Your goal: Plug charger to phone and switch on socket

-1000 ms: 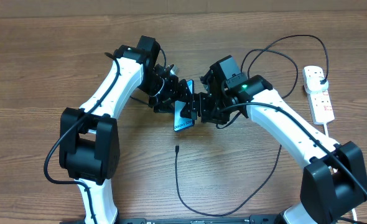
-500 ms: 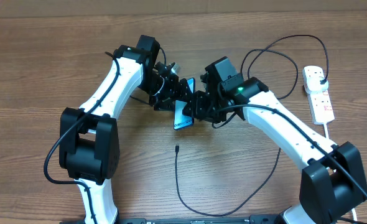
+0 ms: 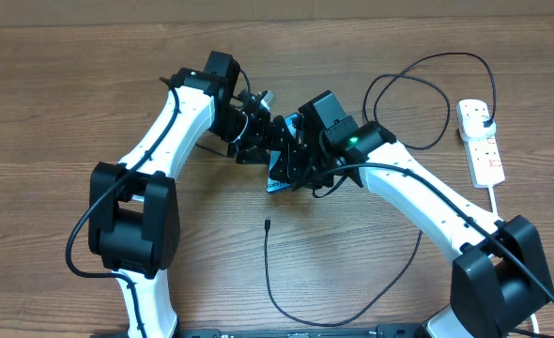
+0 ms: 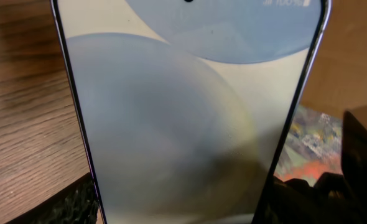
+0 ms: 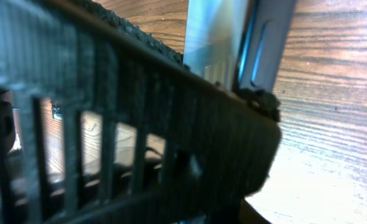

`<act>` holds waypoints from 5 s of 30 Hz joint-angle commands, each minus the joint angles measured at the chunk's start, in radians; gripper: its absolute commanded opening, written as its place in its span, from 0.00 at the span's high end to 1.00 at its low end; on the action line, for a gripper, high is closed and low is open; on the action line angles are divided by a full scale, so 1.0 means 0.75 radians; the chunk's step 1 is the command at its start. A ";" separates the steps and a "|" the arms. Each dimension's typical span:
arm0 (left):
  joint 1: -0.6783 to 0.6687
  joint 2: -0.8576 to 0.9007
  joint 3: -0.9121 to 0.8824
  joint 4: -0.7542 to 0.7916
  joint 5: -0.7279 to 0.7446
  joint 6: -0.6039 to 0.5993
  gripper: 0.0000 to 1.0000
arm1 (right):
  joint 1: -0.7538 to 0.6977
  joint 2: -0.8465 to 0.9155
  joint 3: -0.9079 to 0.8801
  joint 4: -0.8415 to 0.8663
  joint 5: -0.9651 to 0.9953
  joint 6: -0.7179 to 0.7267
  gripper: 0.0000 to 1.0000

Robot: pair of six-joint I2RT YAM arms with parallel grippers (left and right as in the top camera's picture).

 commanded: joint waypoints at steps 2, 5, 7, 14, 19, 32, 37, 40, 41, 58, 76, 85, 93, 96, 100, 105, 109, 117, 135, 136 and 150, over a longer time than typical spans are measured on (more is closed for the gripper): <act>-0.012 -0.005 0.035 -0.006 0.119 0.071 0.29 | -0.002 0.014 -0.007 0.030 0.021 0.021 0.72; -0.012 -0.005 0.035 -0.006 0.115 0.076 0.28 | -0.002 0.014 -0.007 0.039 0.022 0.021 0.85; -0.012 -0.005 0.035 -0.005 0.113 0.076 0.26 | -0.003 0.014 -0.006 0.044 0.023 0.021 0.96; 0.000 -0.005 0.035 0.004 0.143 0.114 0.25 | -0.056 -0.005 -0.002 0.050 -0.052 0.020 0.96; 0.063 -0.005 0.036 0.097 0.587 0.292 0.24 | -0.178 -0.073 -0.002 0.089 -0.280 -0.035 0.96; 0.109 -0.005 0.038 0.341 1.003 0.338 0.35 | -0.270 -0.093 -0.004 0.256 -0.717 -0.222 0.96; 0.113 -0.005 0.040 0.414 1.003 0.255 0.40 | -0.271 -0.092 -0.004 0.299 -0.709 -0.226 0.96; 0.112 -0.005 0.041 0.487 1.003 0.153 0.43 | -0.271 -0.091 -0.005 0.299 -0.709 -0.226 0.96; 0.112 -0.005 0.041 0.514 1.003 0.119 0.44 | -0.271 -0.091 -0.006 0.298 -0.710 -0.226 0.96; 0.110 -0.071 0.213 0.599 1.004 -0.148 0.50 | -0.288 -0.091 -0.006 0.535 -0.719 -0.129 0.96; 0.113 -0.357 0.220 0.711 1.004 -0.151 0.49 | -0.467 -0.091 -0.006 0.879 -1.110 0.008 0.96; 0.113 -0.363 0.220 0.933 1.003 -0.321 0.55 | -0.473 -0.092 -0.006 0.927 -1.106 0.051 0.96; 0.110 -0.363 0.220 1.151 1.003 -0.511 0.88 | -0.473 -0.092 -0.006 0.926 -1.105 0.052 0.96; 0.110 -0.362 0.220 1.151 1.003 -0.511 0.90 | -0.472 -0.092 -0.006 0.926 -1.105 0.052 0.95; 0.102 -0.362 0.220 1.150 0.988 -0.510 0.89 | -0.472 -0.091 -0.006 0.926 -1.103 0.062 0.95; 0.070 -0.362 0.220 1.151 0.946 -0.509 0.87 | -0.468 -0.091 -0.006 0.927 -1.071 0.103 0.96; 0.058 -0.362 0.220 1.151 0.945 -0.494 0.90 | -0.445 -0.092 -0.006 0.927 -1.032 0.110 0.96; 0.060 -0.362 0.220 1.151 0.948 -0.494 0.96 | -0.428 -0.092 -0.006 0.920 -0.907 0.170 0.95; 0.094 -0.263 0.218 0.388 0.356 -0.175 0.96 | -0.532 -0.092 -0.006 0.707 -1.096 -0.001 0.16; 0.094 -0.254 0.218 0.303 0.282 -0.159 0.96 | -0.532 -0.092 -0.006 0.609 -1.050 -0.063 0.16; 0.092 -0.128 0.212 -0.168 -0.311 -0.100 0.96 | -0.481 -0.092 -0.007 -0.399 -0.142 -0.385 0.17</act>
